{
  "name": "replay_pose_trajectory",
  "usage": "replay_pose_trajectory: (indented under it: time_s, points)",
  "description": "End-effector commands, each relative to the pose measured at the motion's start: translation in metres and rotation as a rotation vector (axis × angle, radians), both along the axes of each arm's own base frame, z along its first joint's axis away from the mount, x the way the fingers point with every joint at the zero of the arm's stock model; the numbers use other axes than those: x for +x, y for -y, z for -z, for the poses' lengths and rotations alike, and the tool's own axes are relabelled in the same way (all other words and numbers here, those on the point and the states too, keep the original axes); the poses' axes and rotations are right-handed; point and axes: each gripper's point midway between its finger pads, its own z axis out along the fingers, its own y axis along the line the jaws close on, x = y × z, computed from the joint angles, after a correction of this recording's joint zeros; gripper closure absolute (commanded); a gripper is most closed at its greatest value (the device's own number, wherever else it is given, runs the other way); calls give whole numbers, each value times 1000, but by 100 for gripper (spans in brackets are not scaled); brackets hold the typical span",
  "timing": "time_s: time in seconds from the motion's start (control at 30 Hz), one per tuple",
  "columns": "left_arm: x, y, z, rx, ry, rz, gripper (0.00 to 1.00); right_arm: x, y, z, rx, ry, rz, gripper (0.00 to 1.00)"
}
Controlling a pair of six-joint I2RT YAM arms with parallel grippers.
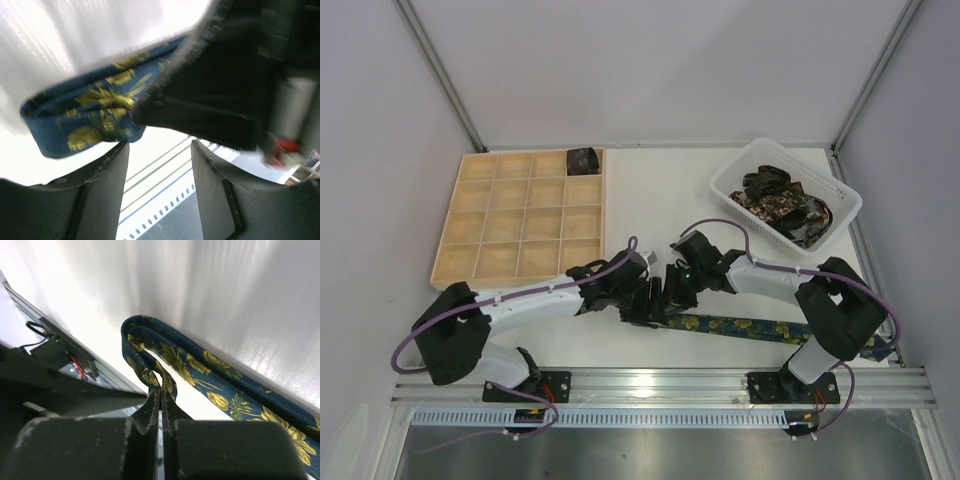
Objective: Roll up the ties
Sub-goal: Roll the tie
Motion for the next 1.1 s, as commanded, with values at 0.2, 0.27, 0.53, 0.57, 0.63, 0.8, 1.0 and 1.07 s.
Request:
replay_pose_trajectory:
  time_s: [0.2, 0.27, 0.53, 0.57, 0.63, 0.8, 1.0, 1.07]
  points:
    - [25, -13, -33, -56, 68, -75, 54, 4, 14, 26, -85, 19, -55, 100]
    - [28, -17, -29, -48, 59, -89, 61, 6, 15, 28, -88, 25, -56, 100]
    - [37, -22, -17, -26, 32, -98, 77, 15, 11, 16, -81, 72, -64, 100]
    - [38, -21, -16, -28, 29, -98, 77, 16, 11, 14, -85, 81, -72, 100]
    - [39, -20, -14, -26, 27, -98, 77, 18, 10, 11, -83, 90, -75, 100]
    - [40, -20, -9, -16, 17, -95, 76, 26, 7, 6, -80, 105, -75, 100]
    - [39, -22, 1, 1, 1, -94, 76, 28, 9, 16, -91, 88, -80, 100]
    - [41, -23, 4, 9, -6, -97, 76, 30, 10, 18, -91, 89, -83, 100]
